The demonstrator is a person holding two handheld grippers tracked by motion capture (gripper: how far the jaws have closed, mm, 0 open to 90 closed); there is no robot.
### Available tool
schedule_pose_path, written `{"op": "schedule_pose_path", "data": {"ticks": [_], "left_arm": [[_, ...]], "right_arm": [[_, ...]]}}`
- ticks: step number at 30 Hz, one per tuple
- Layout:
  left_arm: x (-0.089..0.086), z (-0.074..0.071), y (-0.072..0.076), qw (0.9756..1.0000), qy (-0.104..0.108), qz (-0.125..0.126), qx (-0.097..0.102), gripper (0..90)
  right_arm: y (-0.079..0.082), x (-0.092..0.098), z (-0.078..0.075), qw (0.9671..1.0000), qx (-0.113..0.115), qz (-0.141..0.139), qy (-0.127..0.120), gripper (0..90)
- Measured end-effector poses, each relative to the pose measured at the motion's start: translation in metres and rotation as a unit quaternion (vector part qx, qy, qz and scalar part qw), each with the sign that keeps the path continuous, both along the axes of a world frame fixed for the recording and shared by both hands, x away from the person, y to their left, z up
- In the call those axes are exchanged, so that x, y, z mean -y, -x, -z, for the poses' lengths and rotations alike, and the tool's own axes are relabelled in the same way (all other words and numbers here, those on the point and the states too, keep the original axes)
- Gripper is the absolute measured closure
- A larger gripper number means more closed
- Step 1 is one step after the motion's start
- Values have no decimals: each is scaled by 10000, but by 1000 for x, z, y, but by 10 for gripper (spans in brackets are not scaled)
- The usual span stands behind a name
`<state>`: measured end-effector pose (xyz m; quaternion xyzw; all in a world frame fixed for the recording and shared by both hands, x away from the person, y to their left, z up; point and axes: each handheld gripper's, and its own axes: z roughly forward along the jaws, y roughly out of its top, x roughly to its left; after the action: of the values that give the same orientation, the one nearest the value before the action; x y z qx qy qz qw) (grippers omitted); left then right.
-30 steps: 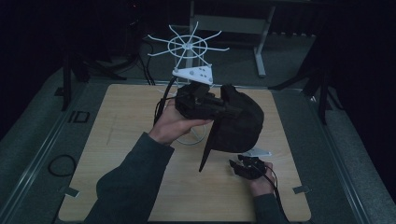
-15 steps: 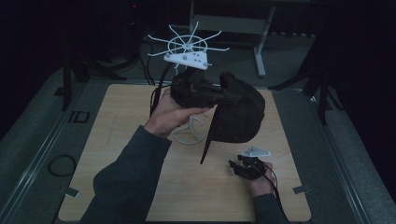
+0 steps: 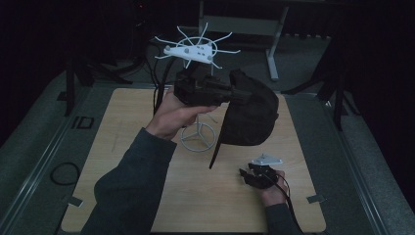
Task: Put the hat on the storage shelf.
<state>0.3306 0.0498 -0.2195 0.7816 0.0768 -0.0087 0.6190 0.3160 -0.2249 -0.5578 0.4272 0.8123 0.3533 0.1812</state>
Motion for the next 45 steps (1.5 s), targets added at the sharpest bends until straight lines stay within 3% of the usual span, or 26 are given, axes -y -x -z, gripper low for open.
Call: {"op": "schedule_pose_path", "data": {"ticks": [22,38,45], "left_arm": [[-14,-20,4,9998,133,78,157,850],[-27,-26,4,9995,212,88,232,849],[-33,-26,4,9995,137,66,261,849]], "right_arm": [[2,-1,1,10000,-44,-69,19,527],[2,-1,1,9999,-57,-100,27,526],[3,-1,1,9999,-71,-118,-1,527]]}}
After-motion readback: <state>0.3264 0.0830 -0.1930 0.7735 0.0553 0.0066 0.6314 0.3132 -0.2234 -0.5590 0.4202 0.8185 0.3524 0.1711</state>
